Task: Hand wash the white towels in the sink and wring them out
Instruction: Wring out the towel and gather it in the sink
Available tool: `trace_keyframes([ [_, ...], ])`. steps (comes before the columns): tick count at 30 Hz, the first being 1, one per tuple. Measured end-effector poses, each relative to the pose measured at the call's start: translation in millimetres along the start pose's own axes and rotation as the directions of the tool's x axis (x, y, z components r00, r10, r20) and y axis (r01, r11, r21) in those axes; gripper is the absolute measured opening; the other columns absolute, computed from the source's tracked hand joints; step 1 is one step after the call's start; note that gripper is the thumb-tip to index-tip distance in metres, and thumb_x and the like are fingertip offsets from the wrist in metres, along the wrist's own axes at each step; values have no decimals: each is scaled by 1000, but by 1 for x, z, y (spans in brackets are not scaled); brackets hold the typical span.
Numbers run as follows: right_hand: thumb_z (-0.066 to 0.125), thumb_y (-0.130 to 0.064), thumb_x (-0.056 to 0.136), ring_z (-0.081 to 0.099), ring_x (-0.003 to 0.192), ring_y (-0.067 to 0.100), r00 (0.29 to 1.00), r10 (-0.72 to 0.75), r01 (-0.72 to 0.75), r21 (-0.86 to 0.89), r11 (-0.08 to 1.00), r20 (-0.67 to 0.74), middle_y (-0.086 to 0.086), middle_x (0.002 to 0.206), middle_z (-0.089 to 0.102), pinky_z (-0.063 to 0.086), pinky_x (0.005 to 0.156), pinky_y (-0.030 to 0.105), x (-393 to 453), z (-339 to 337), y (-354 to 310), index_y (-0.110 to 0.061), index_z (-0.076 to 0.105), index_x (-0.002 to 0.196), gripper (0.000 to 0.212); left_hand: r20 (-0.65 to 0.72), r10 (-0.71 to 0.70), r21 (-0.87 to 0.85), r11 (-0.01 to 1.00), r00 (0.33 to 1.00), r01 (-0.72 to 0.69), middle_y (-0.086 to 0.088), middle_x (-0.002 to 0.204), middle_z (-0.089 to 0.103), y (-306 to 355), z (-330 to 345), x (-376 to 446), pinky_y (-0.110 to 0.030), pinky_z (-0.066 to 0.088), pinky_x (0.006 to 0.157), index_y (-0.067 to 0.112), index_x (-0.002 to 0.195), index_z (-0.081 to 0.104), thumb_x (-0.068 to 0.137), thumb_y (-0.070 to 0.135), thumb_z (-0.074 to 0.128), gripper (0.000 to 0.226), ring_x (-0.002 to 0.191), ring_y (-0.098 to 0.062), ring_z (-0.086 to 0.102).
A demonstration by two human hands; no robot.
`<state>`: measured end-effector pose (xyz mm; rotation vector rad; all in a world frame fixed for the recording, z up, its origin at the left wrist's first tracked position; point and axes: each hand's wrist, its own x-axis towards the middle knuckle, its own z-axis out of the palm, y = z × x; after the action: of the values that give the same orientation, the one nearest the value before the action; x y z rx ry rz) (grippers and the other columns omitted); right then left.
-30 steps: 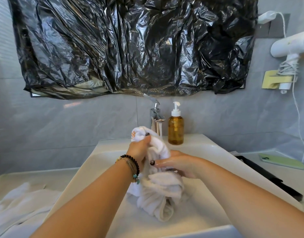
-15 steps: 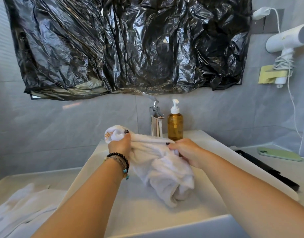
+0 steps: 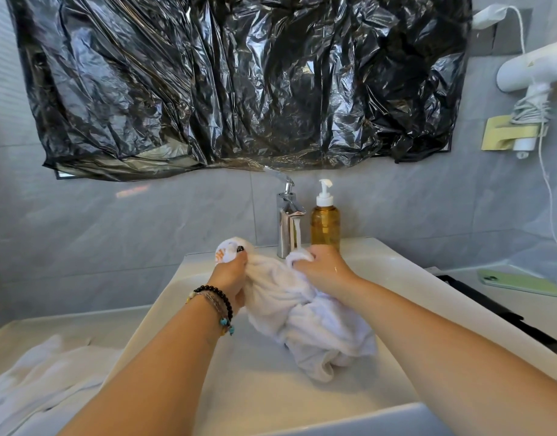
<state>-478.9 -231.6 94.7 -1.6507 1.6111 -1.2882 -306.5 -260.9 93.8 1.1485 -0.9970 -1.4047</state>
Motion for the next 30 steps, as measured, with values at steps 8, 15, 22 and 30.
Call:
trace_keyframes([
  [8, 85, -47, 63, 64, 98, 16, 931, 102, -165, 154, 974, 352, -4, 101, 70, 52, 88, 36, -10, -13, 15, -20, 66, 106, 54, 50, 138, -415, 904, 989, -105, -12, 105, 66, 19, 5, -13, -26, 55, 65, 1, 130, 48, 106, 23, 41, 34, 89, -17, 66],
  [15, 85, -40, 68, 56, 110, 14, 815, 241, 20, -441, 897, 527, -16, 115, 58, 45, 97, 32, -11, -2, 14, -28, 50, 129, 72, -120, 183, -377, 901, 976, -216, -7, 105, 67, 43, -6, -22, -29, 52, 69, 15, 118, 56, 101, 30, 48, 23, 87, -17, 65],
  [22, 74, -13, 73, 67, 97, 20, 863, 201, 91, -533, 841, 464, 1, 101, 71, 56, 83, 32, -13, -52, -3, -26, 66, 100, 31, -221, 235, 458, 882, 946, -112, -14, 125, 59, 41, -34, -19, -38, 44, 99, 9, 127, 55, 89, 40, 54, 49, 110, -32, 57],
  [30, 84, -34, 70, 56, 92, 12, 989, -17, 78, -432, 899, 144, -4, 110, 59, 46, 72, 22, -19, -52, 7, -22, 53, 123, 63, 18, 166, 1000, -16, 986, -15, -3, 84, 63, 30, -24, -44, -27, 47, 70, 14, 103, 64, 91, 40, 54, 31, 78, -21, 62],
])
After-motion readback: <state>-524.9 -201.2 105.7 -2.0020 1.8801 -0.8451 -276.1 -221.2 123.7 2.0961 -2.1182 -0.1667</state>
